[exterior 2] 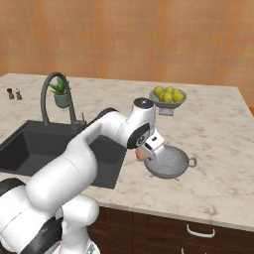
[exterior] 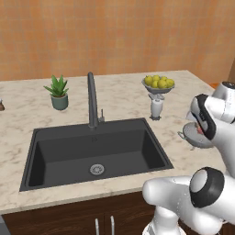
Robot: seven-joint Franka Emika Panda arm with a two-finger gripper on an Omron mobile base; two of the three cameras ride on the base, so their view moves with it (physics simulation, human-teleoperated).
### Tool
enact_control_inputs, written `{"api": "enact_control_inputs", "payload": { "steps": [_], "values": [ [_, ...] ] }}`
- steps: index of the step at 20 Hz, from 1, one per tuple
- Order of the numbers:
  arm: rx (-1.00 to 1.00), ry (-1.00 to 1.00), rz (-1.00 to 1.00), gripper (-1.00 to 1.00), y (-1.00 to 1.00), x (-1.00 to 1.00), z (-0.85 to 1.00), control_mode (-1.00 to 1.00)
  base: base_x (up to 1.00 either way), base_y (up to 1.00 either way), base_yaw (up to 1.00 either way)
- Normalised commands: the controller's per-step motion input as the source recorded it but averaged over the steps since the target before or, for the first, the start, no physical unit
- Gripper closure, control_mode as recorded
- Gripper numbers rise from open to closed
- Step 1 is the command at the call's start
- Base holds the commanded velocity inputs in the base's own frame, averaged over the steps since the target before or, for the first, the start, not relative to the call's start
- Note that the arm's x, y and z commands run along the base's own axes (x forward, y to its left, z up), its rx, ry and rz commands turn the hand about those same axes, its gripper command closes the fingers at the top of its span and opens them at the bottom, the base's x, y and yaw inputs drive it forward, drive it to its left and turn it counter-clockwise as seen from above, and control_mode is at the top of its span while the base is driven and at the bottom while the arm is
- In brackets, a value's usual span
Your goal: Put the colander in the sink, put the peach in the colander, and turn on the sink faucet and pour water over the colander.
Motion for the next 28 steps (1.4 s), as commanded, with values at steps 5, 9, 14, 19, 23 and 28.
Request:
{"api": "enact_control_inputs", "payload": {
  "steps": [5, 9, 14, 19, 23, 28],
  "values": [
    [0.00, 0.05, -0.05, 1.00, -0.55, 0.40, -0.28, -1.00, 0.00, 0.00, 0.00],
    [0.00, 0.00, -0.01, 1.00, -0.22, 0.45, -0.37, -1.00, 0.00, 0.00, 0.00],
    [-0.02, 0.00, 0.00, 1.00, -0.14, 0.34, -0.47, -1.00, 0.00, 0.00, 0.00],
    [-0.06, 0.00, 0.00, 1.00, -0.11, 0.06, -0.50, -1.00, 0.00, 0.00, 0.00],
    [-0.04, 0.01, 0.00, 1.00, -0.07, 0.18, -0.43, -1.00, 0.00, 0.00, 0.00],
    [0.00, 0.00, 0.06, 1.00, -0.07, 0.22, -0.21, -1.00, 0.00, 0.00, 0.00]
  ]
}}
